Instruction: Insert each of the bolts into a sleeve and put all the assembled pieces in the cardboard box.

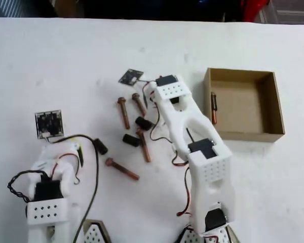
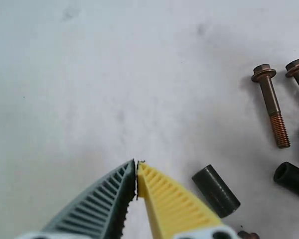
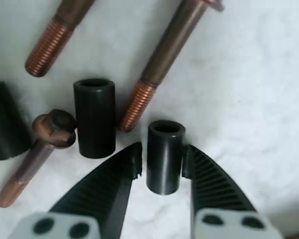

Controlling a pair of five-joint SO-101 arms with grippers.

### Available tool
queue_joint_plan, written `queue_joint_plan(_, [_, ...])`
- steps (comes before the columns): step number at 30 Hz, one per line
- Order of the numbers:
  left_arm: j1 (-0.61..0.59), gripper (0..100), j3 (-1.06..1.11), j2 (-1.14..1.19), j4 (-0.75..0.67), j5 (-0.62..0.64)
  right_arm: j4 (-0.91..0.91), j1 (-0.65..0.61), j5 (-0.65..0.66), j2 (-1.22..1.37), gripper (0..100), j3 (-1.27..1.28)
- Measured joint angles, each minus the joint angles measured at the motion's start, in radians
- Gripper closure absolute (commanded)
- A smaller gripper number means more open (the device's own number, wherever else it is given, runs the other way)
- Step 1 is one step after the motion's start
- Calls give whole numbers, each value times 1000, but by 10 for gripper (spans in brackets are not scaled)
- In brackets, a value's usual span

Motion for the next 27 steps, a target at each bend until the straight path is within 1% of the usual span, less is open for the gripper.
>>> queue_joint_plan(2, [0, 954, 0, 0, 0, 0, 0, 0, -2, 0, 864, -2])
queue_joint_plan(6, [0, 954, 0, 0, 0, 0, -2, 2, -2, 0, 940, -3])
queue_joint_plan(9, [0, 954, 0, 0, 0, 0, -3, 12, -3, 2, 968, -12])
queue_joint_plan(13, [0, 954, 0, 0, 0, 0, -5, 14, -3, 2, 984, -12])
queue_joint_plan(20, [0, 954, 0, 0, 0, 0, -6, 15, -3, -3, 981, -12])
queue_joint_plan(27, [0, 954, 0, 0, 0, 0, 95, 21, -3, -158, 981, -11])
